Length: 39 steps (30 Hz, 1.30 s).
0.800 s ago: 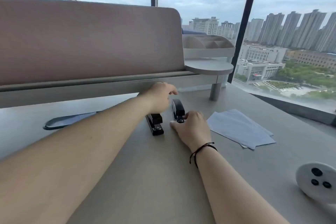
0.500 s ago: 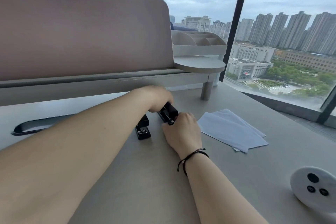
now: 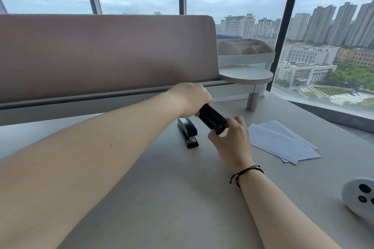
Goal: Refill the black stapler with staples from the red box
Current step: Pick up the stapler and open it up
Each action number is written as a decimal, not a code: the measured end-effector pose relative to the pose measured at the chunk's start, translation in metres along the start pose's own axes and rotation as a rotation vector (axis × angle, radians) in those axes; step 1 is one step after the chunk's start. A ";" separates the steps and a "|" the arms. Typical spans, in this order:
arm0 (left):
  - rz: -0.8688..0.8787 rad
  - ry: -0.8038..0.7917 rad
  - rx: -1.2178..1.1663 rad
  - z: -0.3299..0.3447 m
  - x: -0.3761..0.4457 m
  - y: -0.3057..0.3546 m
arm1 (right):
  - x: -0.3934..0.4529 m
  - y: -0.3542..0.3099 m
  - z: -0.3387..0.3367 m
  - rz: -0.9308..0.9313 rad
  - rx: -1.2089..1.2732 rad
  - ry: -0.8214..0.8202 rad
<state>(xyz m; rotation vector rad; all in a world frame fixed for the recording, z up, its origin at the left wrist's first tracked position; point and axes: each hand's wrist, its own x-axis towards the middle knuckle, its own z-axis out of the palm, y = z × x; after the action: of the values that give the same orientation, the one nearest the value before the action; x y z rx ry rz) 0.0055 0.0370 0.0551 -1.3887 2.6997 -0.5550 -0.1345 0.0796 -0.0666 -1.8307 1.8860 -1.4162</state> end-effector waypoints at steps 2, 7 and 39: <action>0.005 0.016 -0.021 -0.010 -0.023 -0.002 | -0.010 -0.008 -0.007 -0.033 0.043 -0.006; -0.033 0.018 -0.173 -0.030 -0.102 -0.006 | -0.051 -0.041 -0.020 -0.120 0.126 -0.086; -0.451 0.071 -0.810 -0.016 -0.521 0.143 | -0.349 -0.147 -0.124 -0.490 0.053 -0.878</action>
<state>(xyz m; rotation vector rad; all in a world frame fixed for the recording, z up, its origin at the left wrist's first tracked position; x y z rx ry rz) 0.2009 0.5326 -0.0377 -2.1931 2.7750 0.5863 -0.0319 0.4651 -0.0652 -2.4127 0.9954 -0.5242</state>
